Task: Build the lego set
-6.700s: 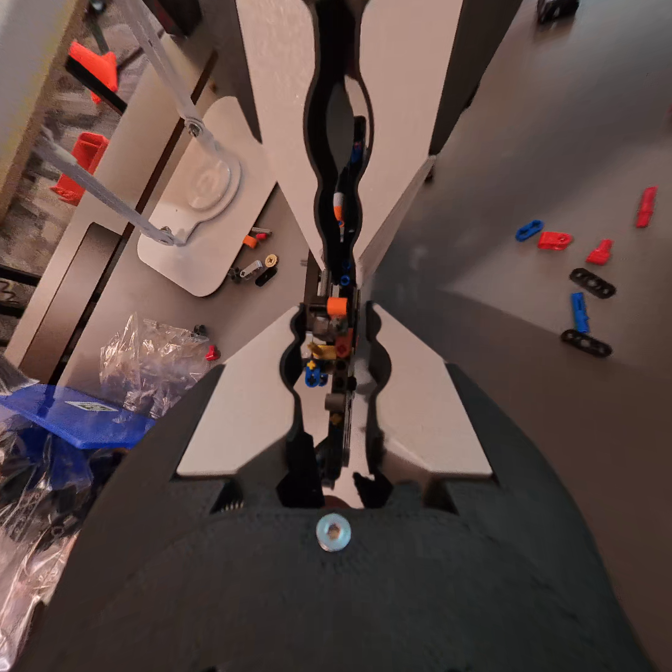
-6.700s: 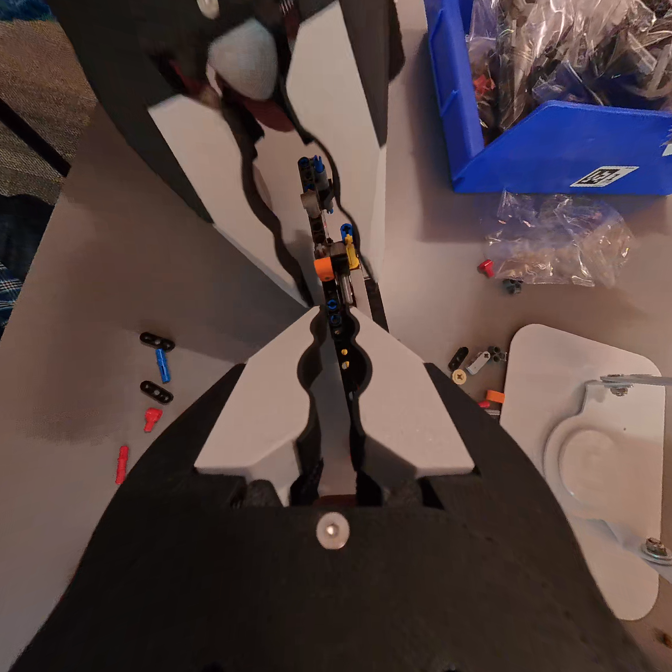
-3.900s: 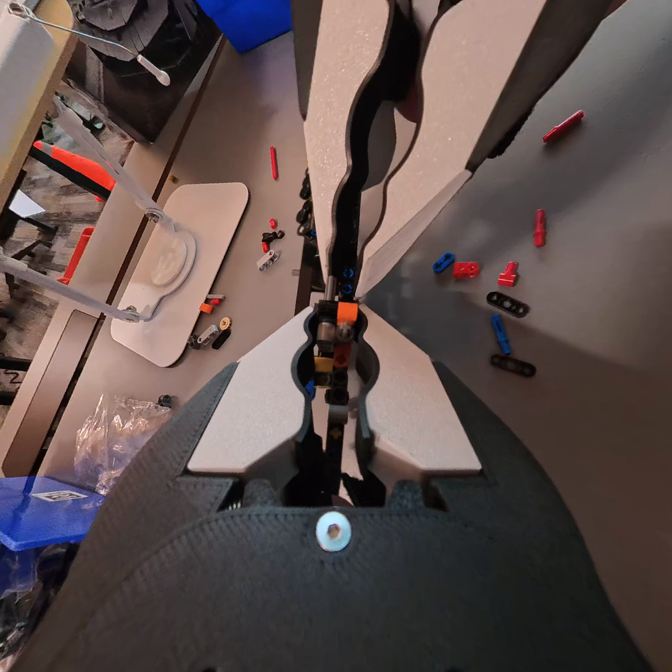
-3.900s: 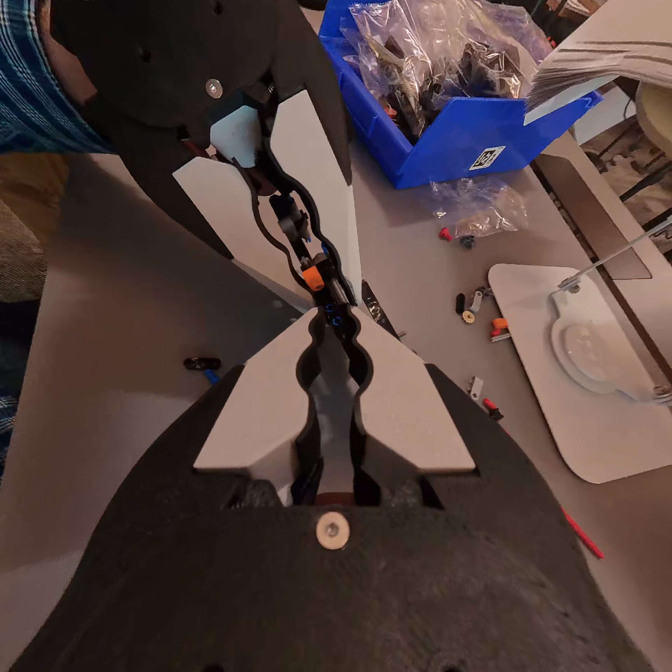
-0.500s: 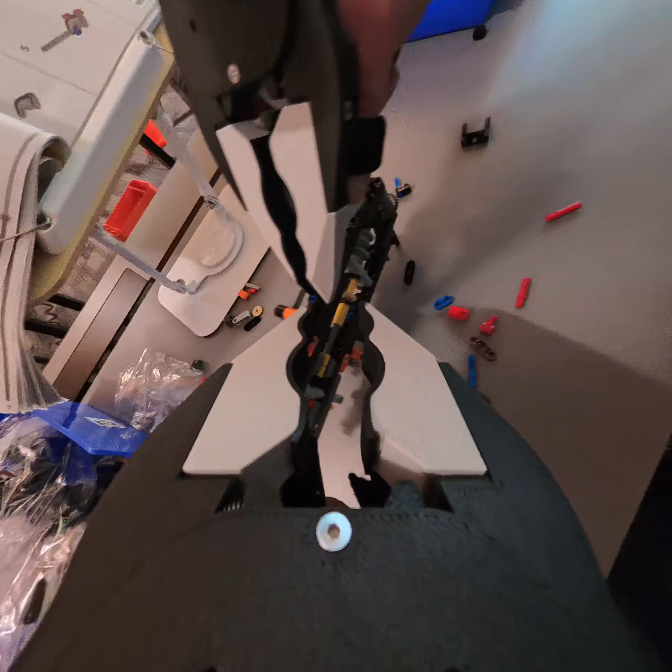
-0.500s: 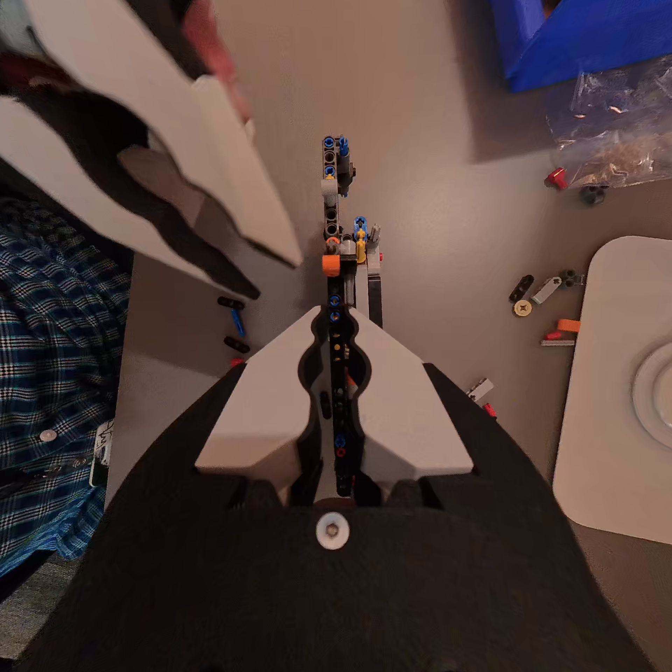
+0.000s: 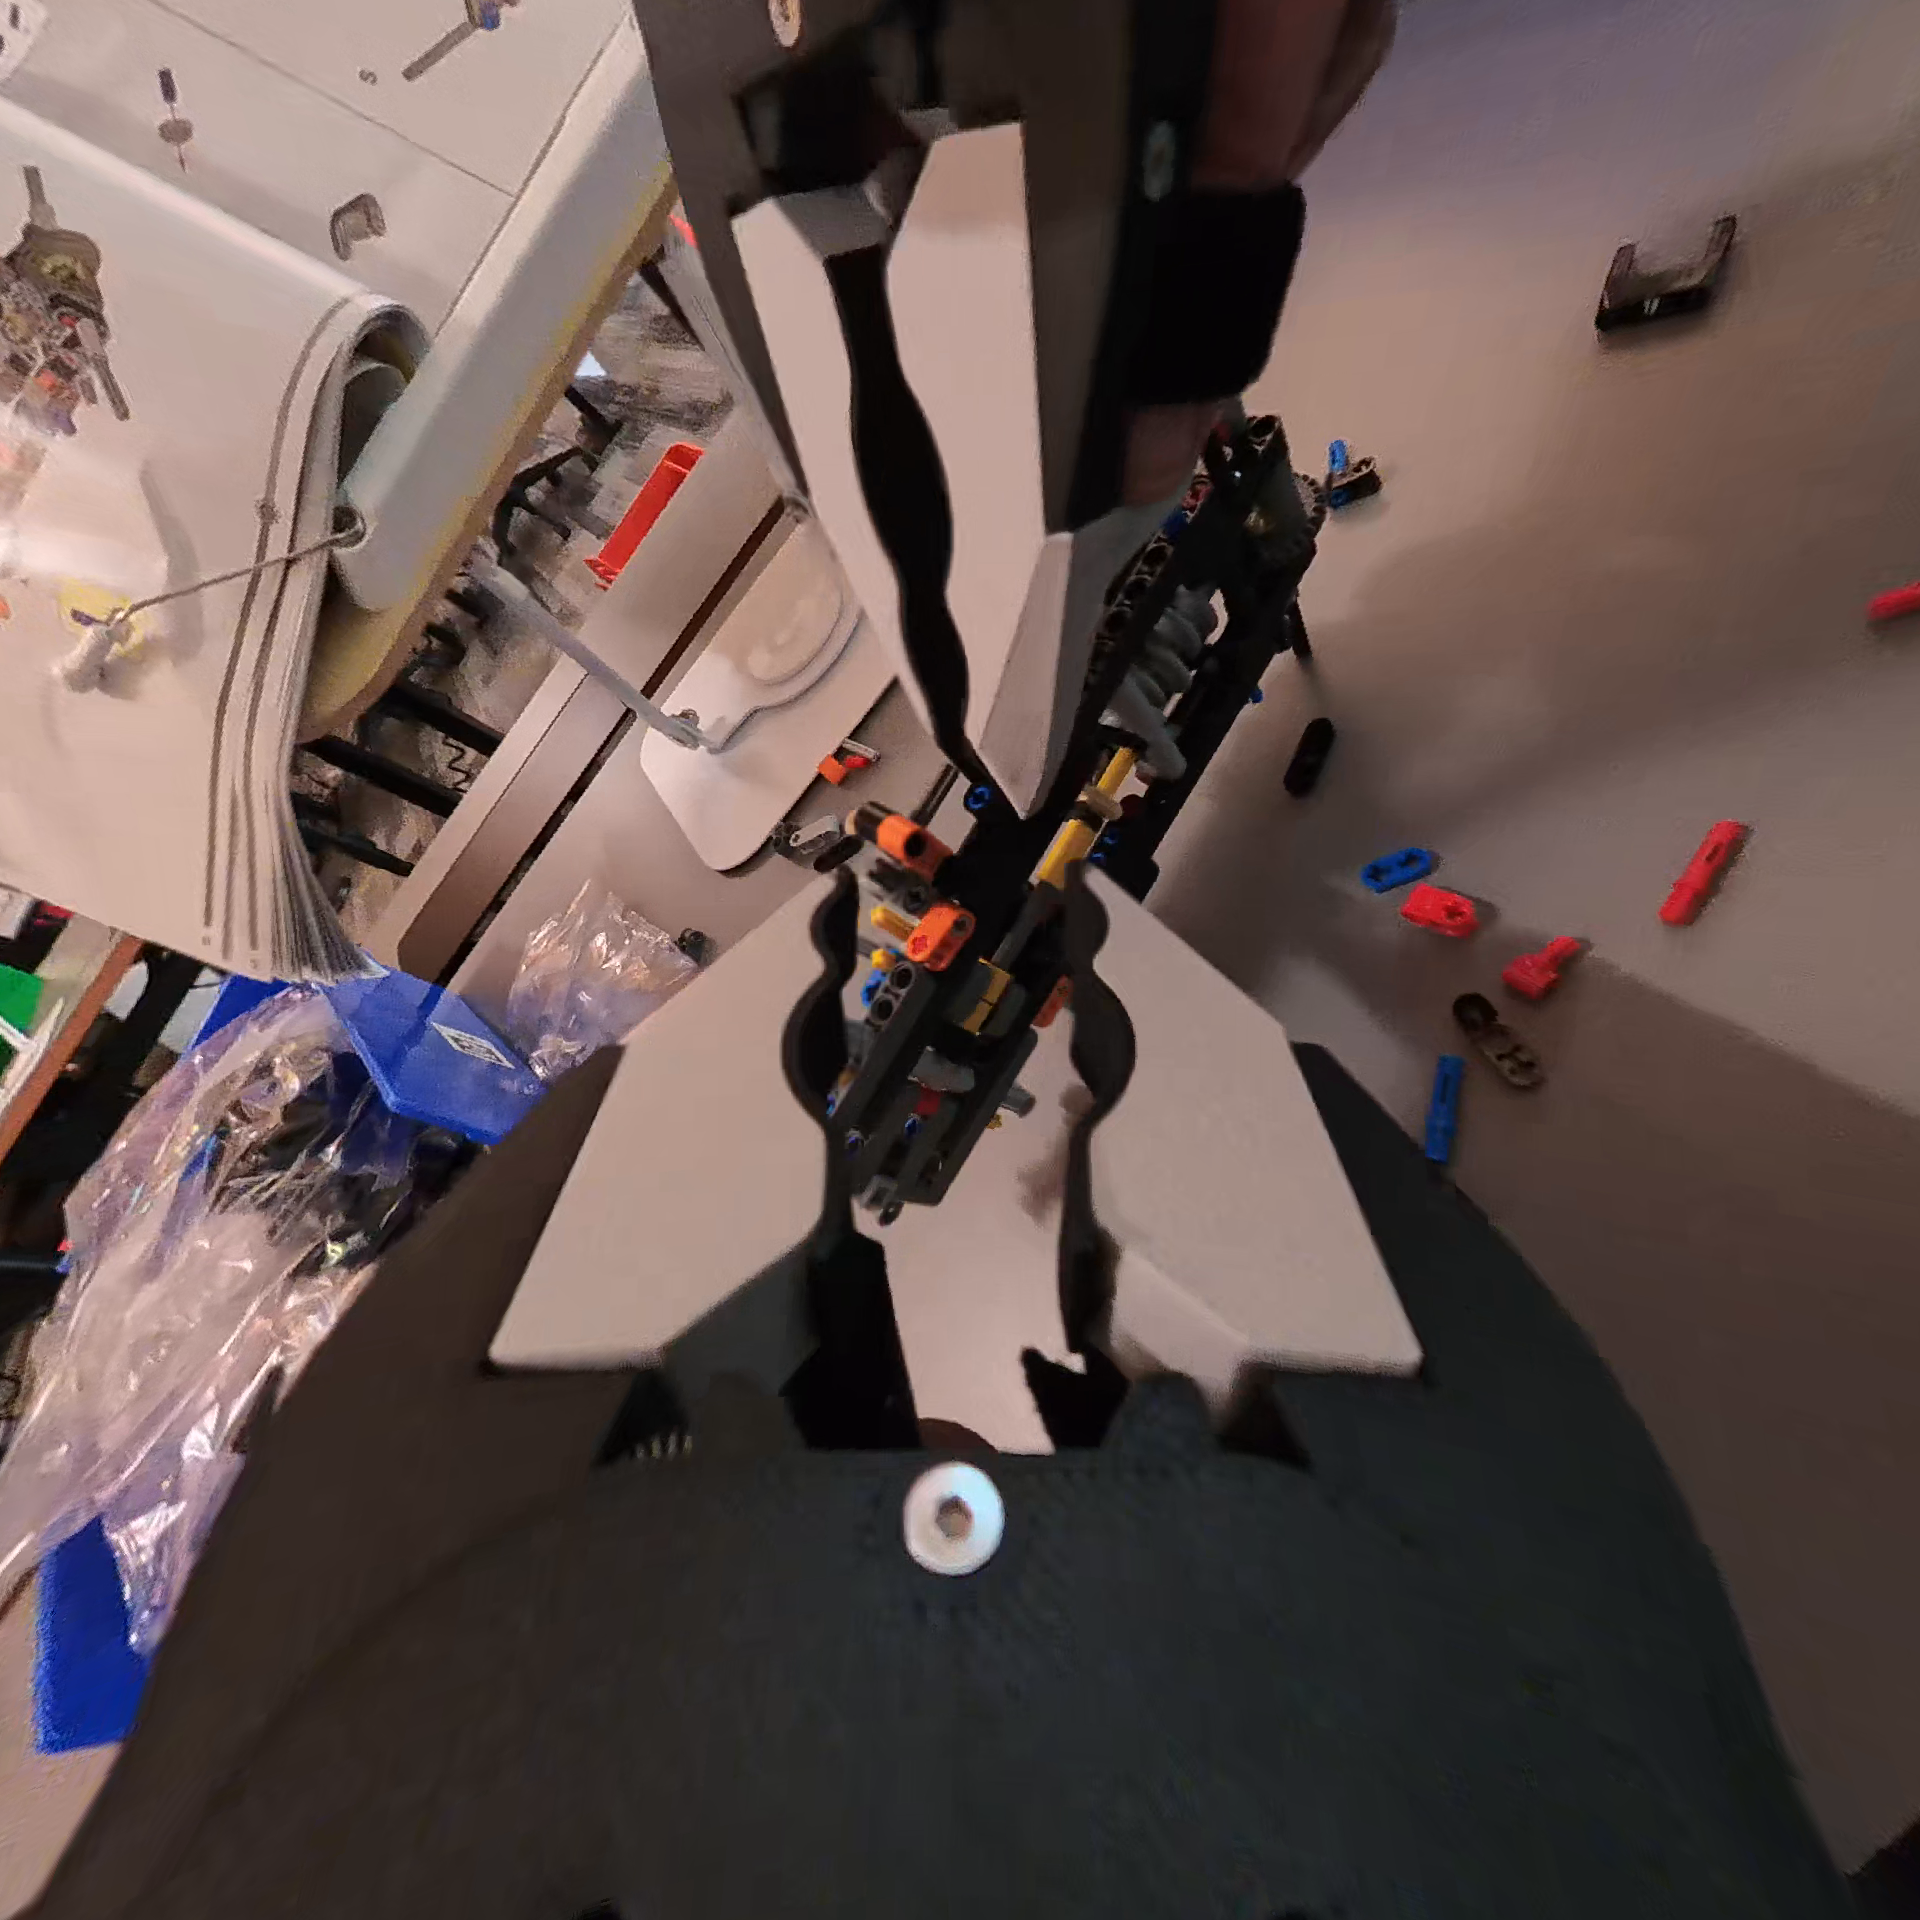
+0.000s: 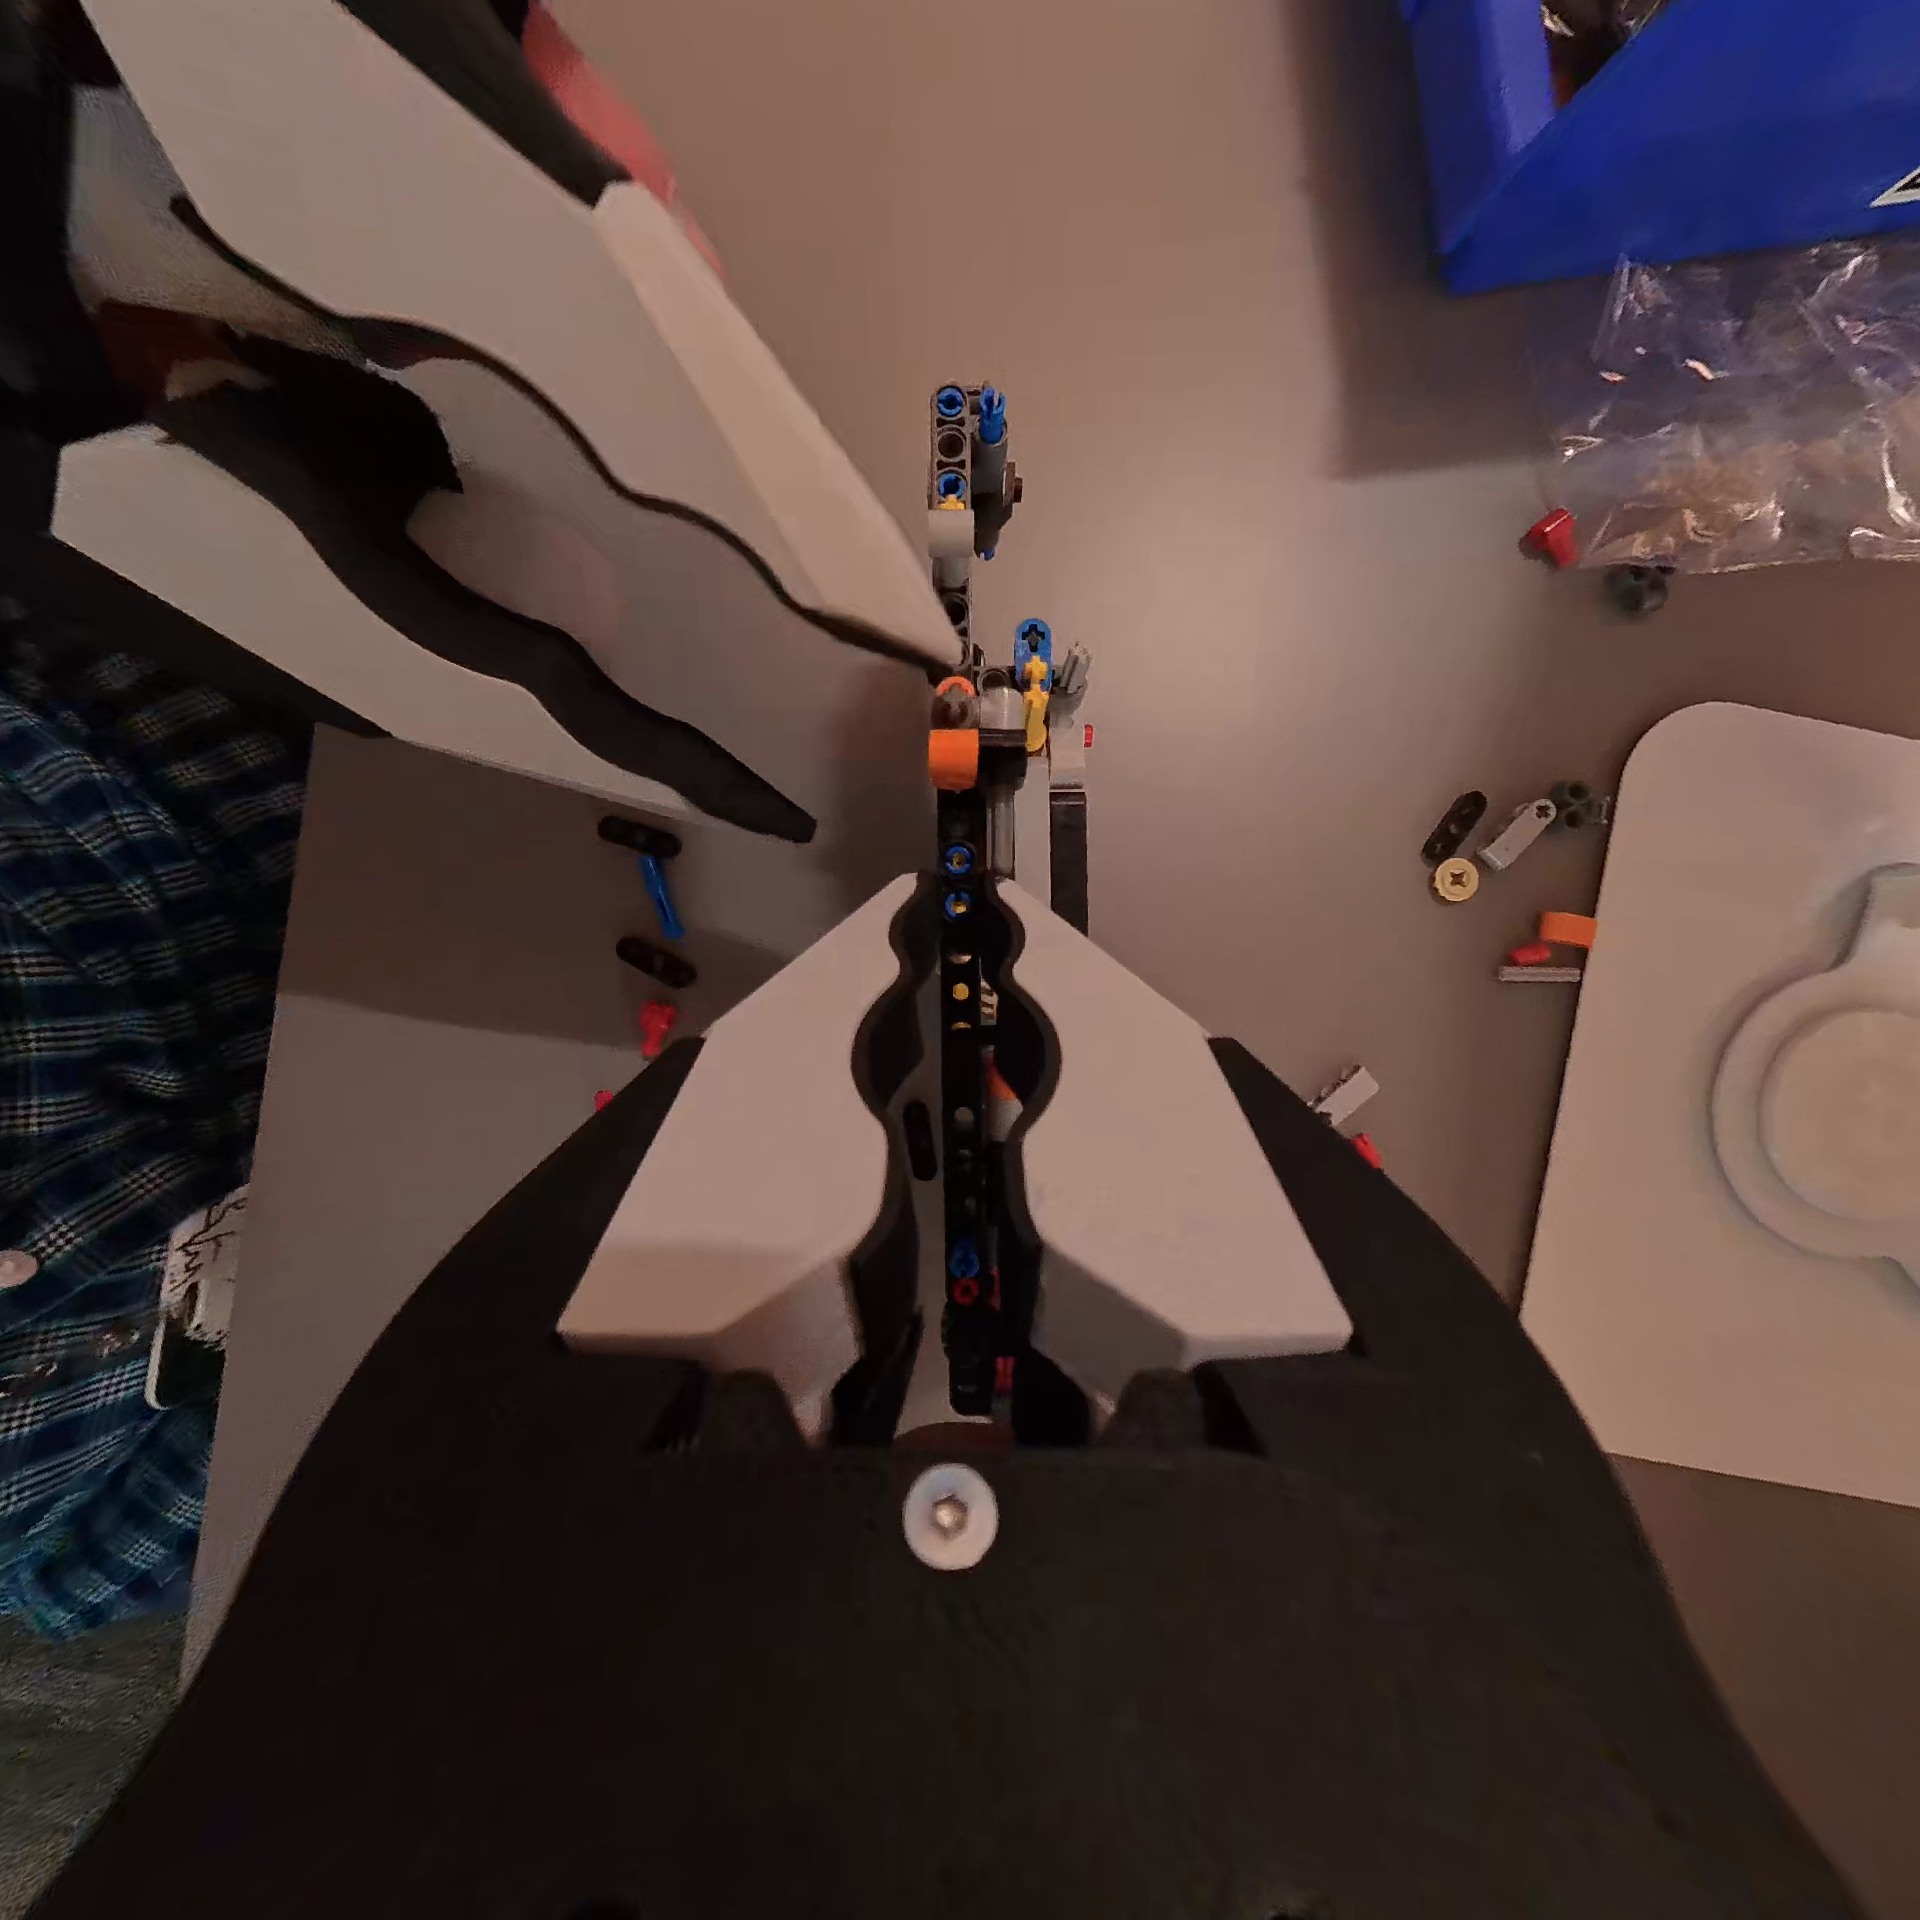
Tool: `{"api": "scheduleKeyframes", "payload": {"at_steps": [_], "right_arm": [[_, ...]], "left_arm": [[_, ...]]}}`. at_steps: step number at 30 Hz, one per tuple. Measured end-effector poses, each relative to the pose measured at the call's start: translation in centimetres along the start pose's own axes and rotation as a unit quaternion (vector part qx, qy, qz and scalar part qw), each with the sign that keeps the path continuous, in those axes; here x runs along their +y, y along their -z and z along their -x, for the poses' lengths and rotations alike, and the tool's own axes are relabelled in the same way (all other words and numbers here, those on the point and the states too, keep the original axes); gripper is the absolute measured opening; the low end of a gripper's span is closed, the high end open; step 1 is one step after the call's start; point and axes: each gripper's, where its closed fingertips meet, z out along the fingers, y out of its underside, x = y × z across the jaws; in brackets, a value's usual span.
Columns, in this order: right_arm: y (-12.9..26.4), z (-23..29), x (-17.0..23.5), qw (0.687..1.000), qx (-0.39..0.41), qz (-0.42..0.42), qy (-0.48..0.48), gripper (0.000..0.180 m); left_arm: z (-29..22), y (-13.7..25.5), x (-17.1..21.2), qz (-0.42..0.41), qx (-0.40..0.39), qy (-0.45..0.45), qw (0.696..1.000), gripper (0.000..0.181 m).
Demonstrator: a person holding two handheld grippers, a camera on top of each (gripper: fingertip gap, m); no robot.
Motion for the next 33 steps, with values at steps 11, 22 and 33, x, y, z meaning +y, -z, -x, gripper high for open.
{"api": "scheduleKeyframes", "payload": {"at_steps": [11,22,33], "right_arm": [[-0.2,0.3,-0.3,1.000,0.011,-0.005,-0.006,0.003],[-1.0,1.3,-0.4,0.987,0.142,-0.012,0.075,0.005],[2.7,2.6,0.7,0.954,0.269,-0.078,0.107,0.033]], "left_arm": [[0.7,-0.9,0.7,0.026,-0.003,0.051,0.998,0.031],[0.2,-0.2,1.9,0.008,-0.034,0.009,0.999,0.018],[0.2,0.6,2.9,-0.025,-0.064,-0.041,0.997,0.018]]}}
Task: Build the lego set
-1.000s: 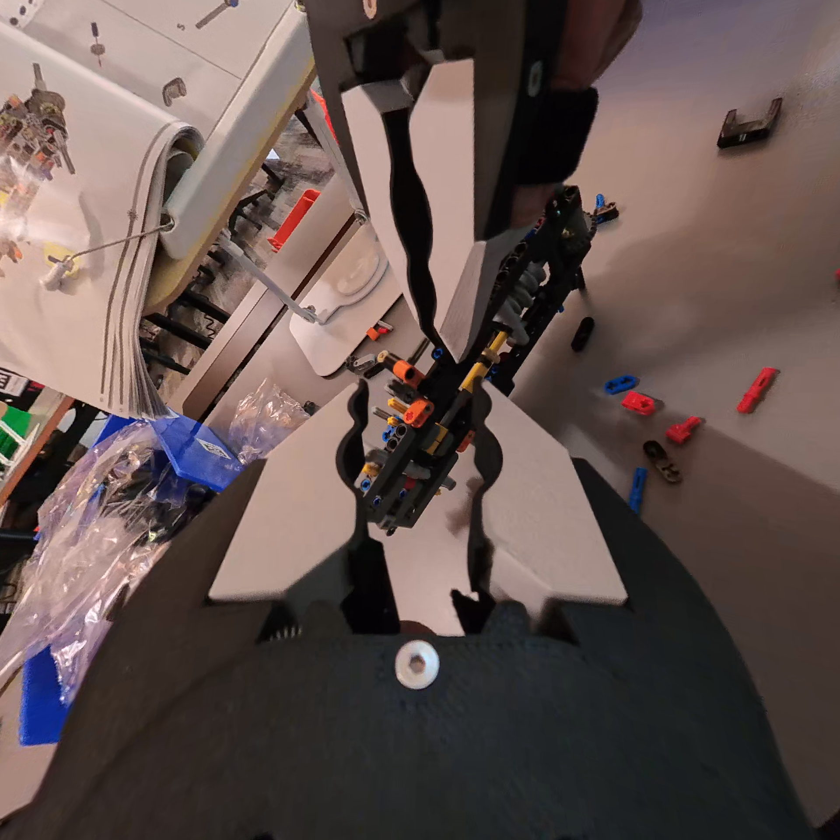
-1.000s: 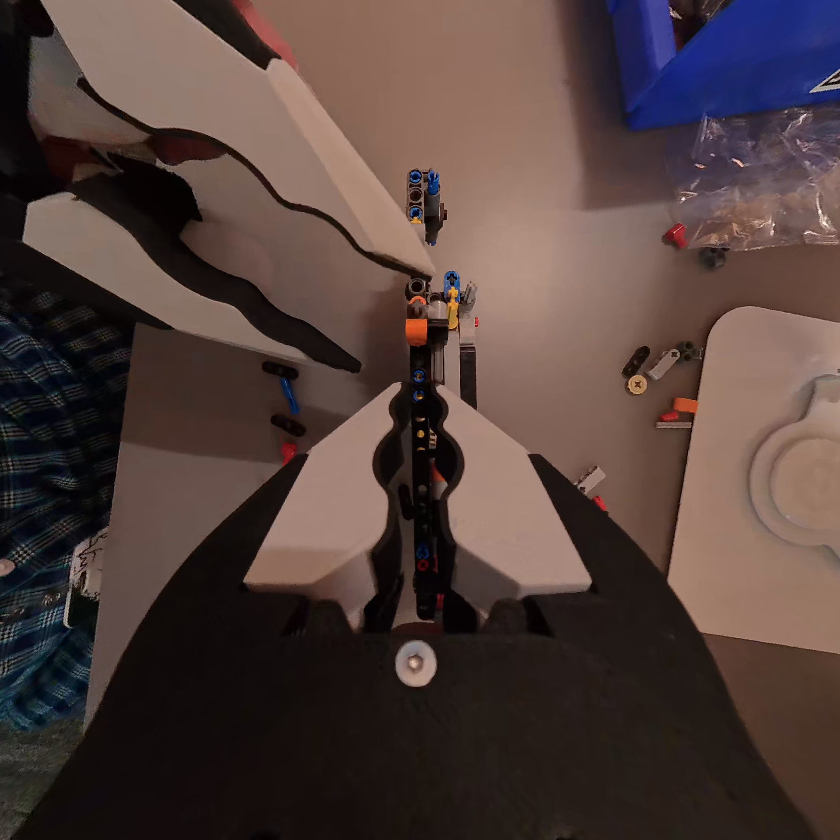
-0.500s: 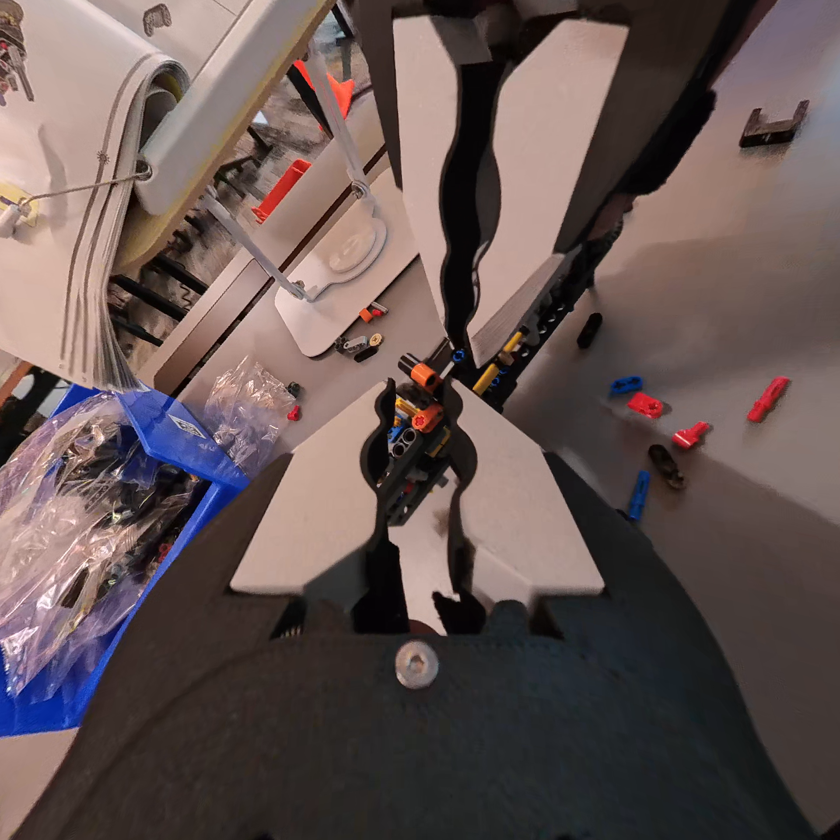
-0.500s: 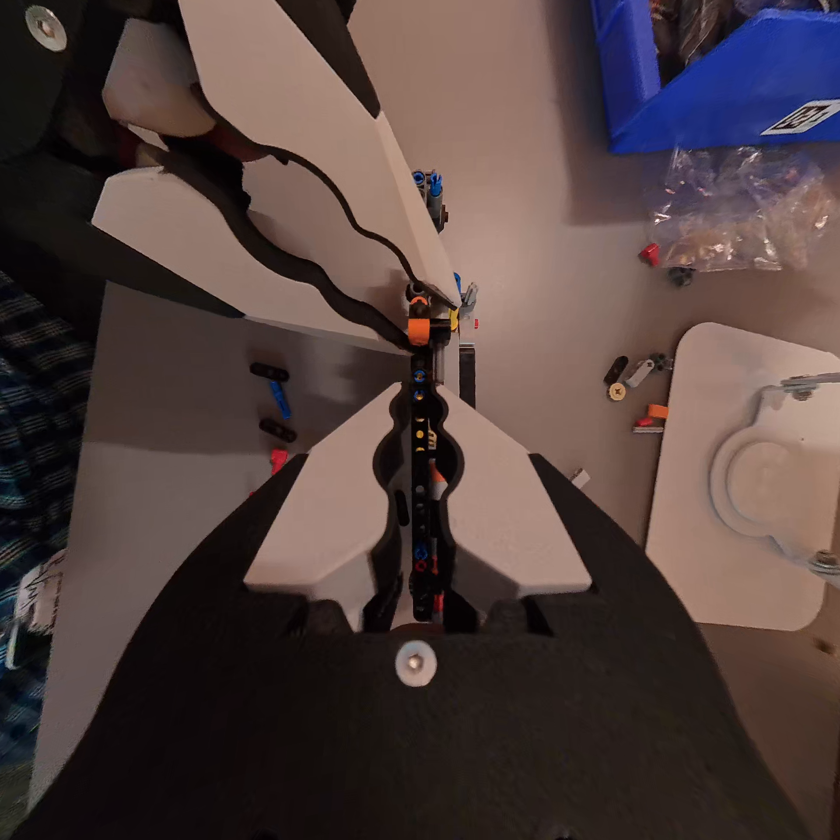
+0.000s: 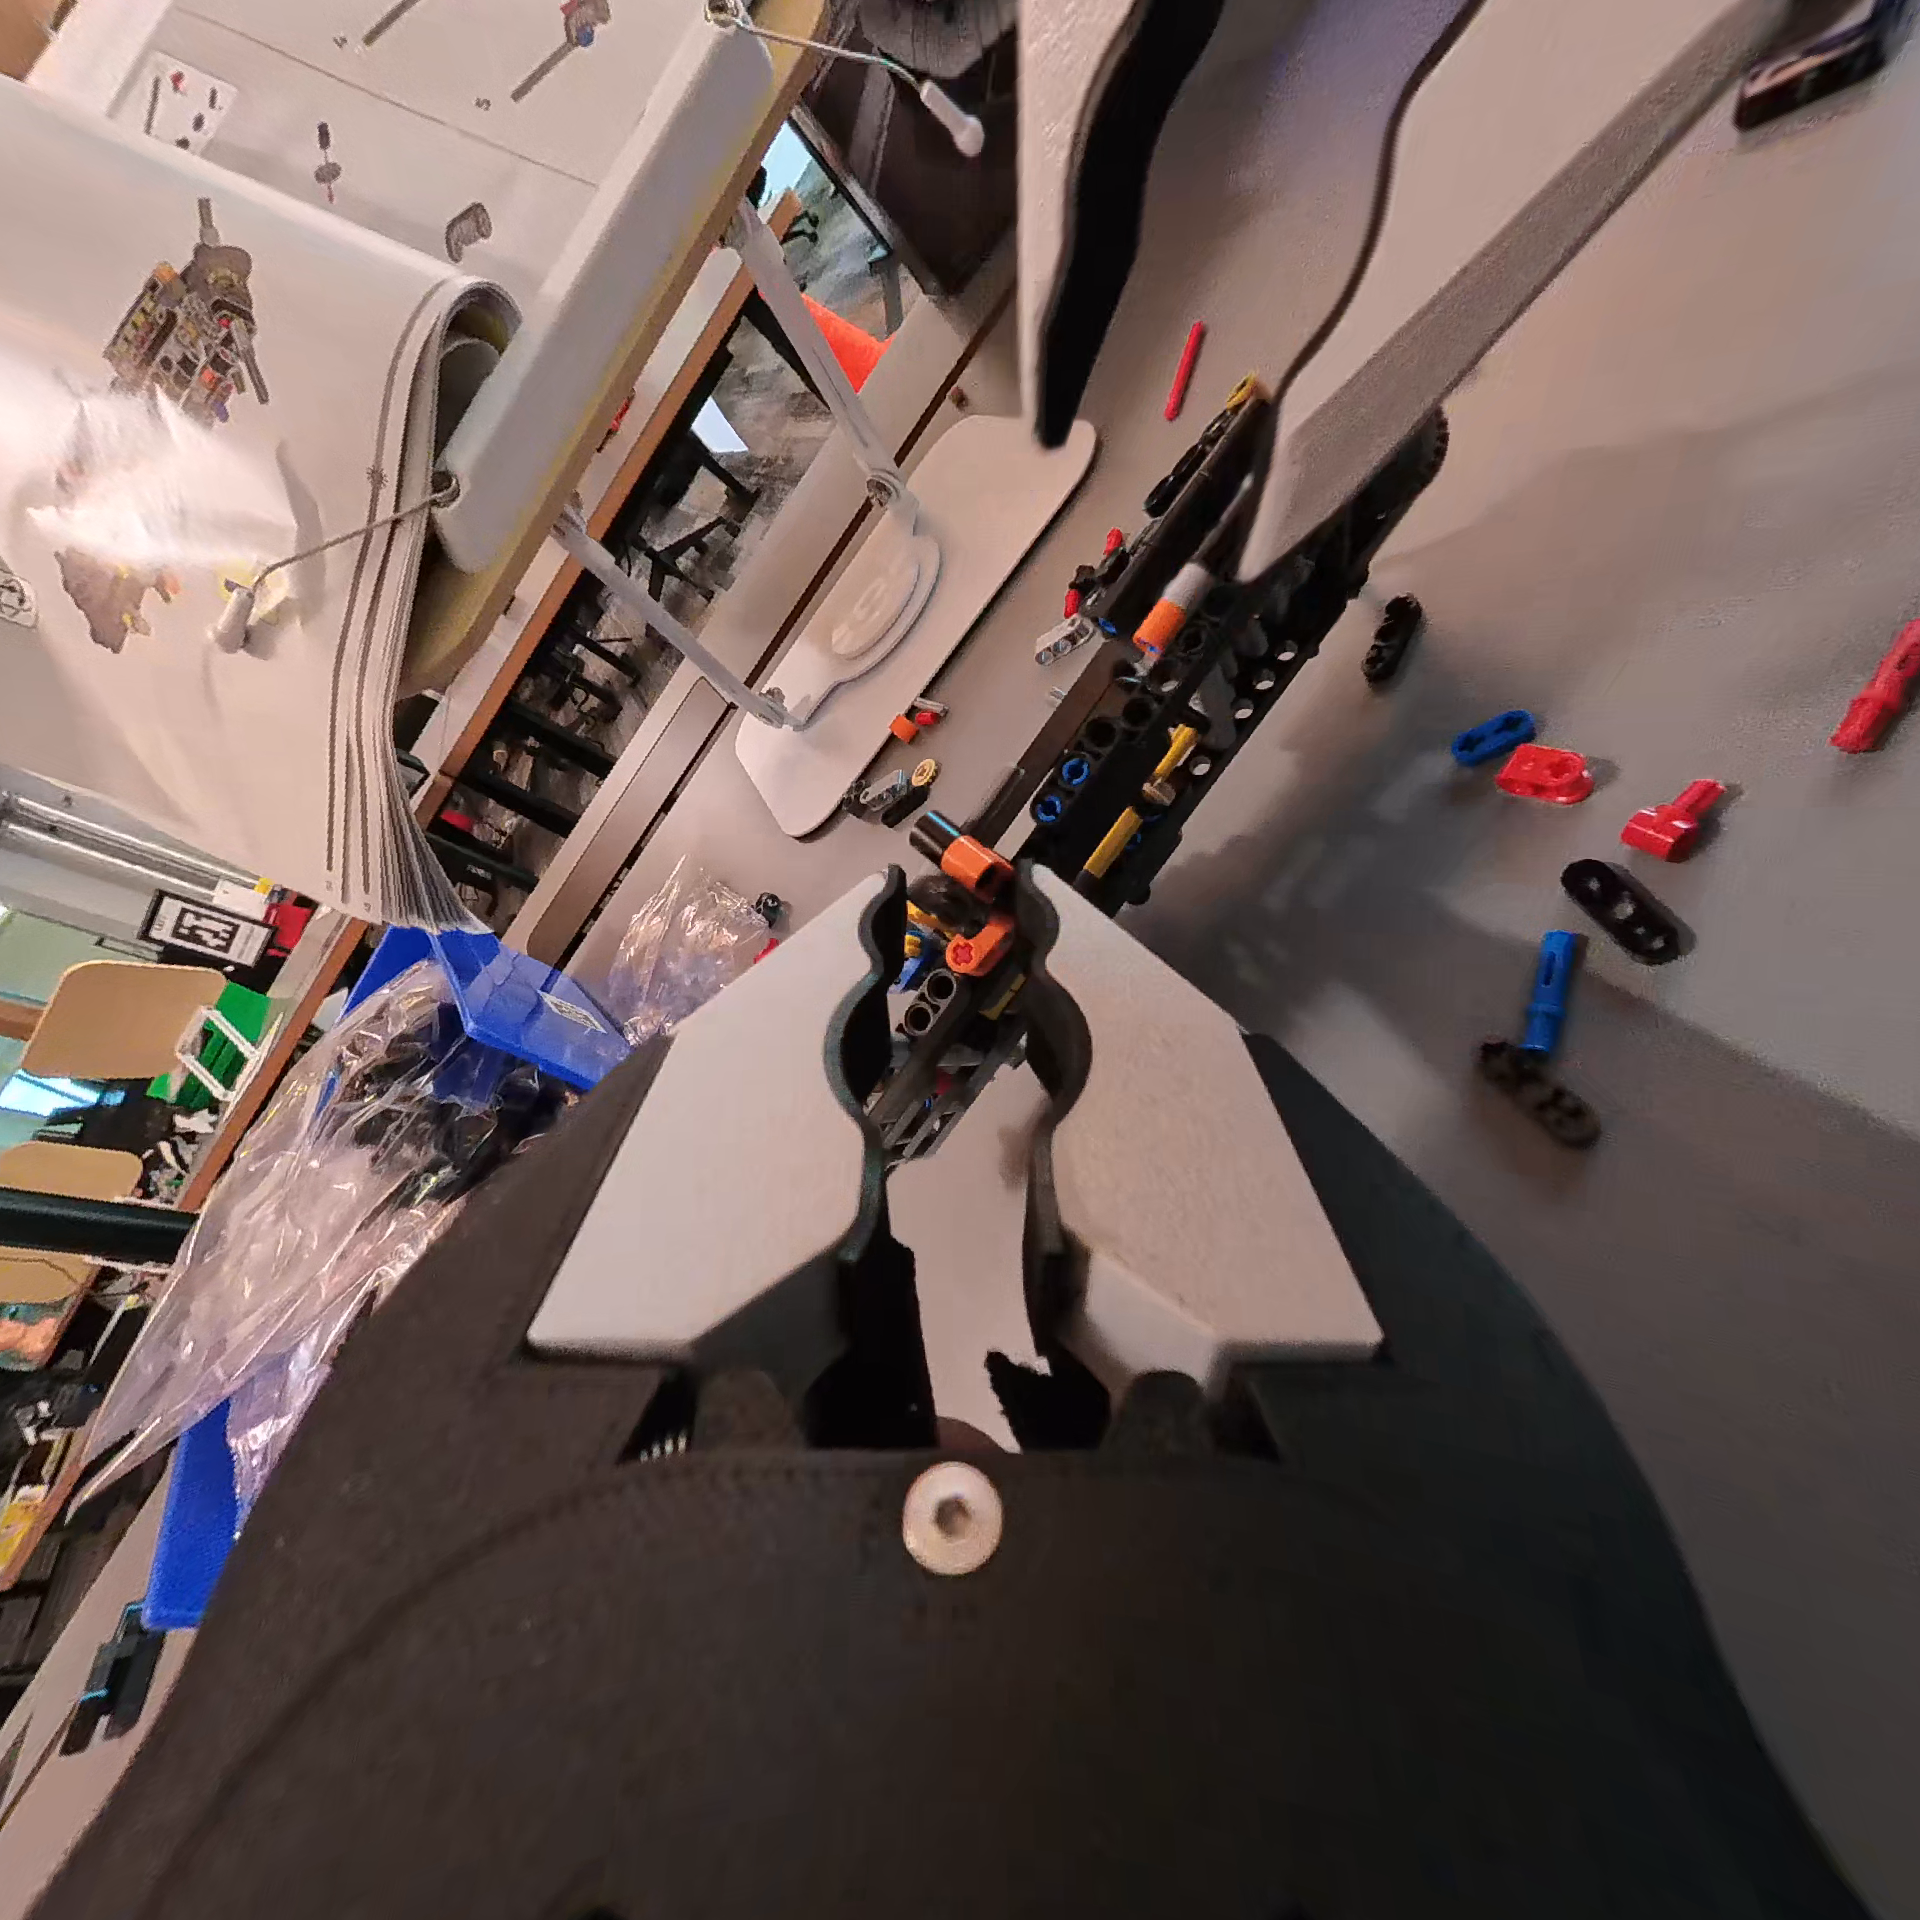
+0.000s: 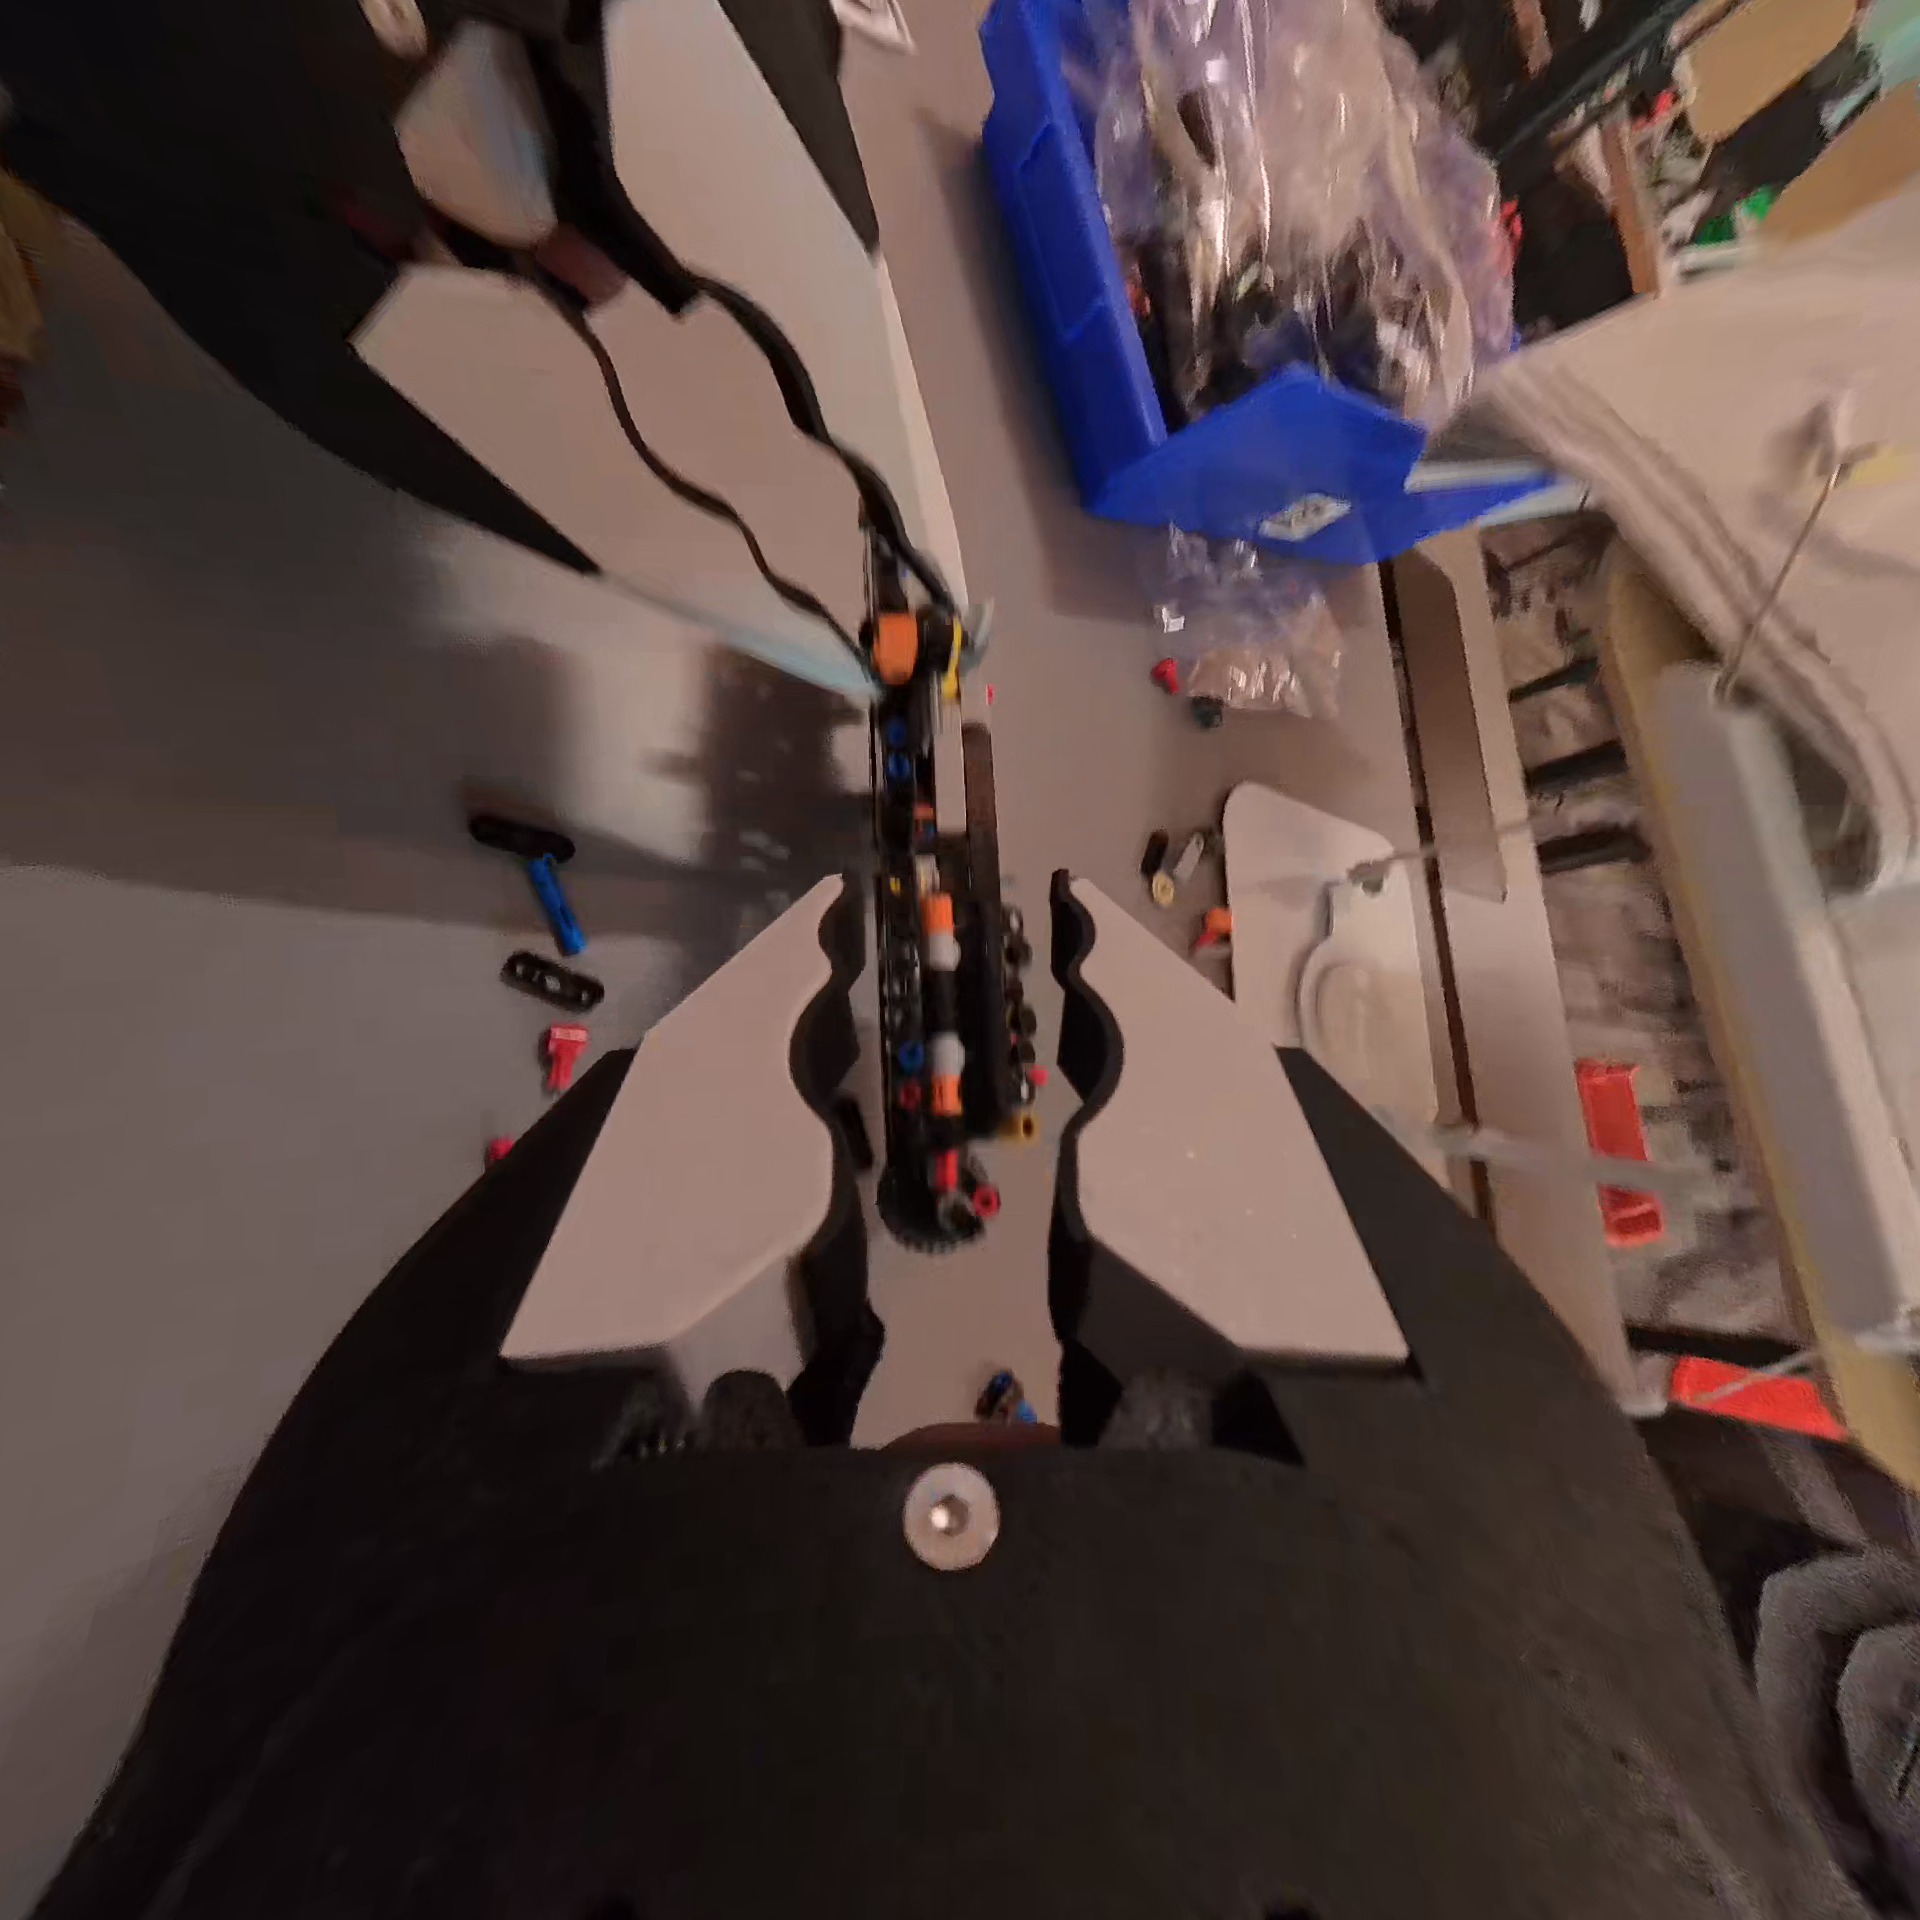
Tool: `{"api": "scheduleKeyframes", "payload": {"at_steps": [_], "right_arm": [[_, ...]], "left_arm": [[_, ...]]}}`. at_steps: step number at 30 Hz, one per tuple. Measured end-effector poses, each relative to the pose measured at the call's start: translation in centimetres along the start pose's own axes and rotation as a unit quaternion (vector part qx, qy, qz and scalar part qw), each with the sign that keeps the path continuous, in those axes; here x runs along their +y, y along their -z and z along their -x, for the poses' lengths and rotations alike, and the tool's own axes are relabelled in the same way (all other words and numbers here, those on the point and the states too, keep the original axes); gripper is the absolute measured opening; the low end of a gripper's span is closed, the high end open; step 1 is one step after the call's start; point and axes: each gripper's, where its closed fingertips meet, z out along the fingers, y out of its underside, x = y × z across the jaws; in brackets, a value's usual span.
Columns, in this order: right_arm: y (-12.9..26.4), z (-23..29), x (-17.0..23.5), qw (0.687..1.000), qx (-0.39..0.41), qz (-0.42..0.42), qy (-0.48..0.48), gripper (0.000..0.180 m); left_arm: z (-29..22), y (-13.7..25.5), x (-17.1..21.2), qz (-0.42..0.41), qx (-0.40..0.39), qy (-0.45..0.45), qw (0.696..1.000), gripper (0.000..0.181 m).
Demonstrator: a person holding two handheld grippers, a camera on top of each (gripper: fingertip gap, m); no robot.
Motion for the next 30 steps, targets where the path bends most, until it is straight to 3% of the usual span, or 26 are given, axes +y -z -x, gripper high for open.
{"api": "scheduleKeyframes", "payload": {"at_steps": [4,7,11,18,30], "right_arm": [[0.3,-0.2,2.9,0.999,-0.012,0.005,-0.033,0.043],[-0.5,0.2,3.8,1.000,-0.015,0.008,-0.017,0.037],[-1.2,0.0,3.7,1.000,0.006,0.006,0.000,0.026],[-2.2,0.3,3.3,0.997,0.055,0.014,0.058,0.025],[-3.7,1.7,3.4,0.992,0.071,0.021,0.101,0.026]], "left_arm": [[0.0,0.0,0.0,-0.009,0.003,0.007,1.000,0.018],[0.0,-0.1,-0.1,-0.011,0.005,0.004,1.000,0.018],[0.2,-0.1,0.3,-0.005,0.004,0.009,1.000,0.018],[0.4,-0.1,1.5,0.014,0.010,0.029,0.999,0.019],[-0.6,-0.5,4.4,0.065,0.026,0.031,0.997,0.021]]}}
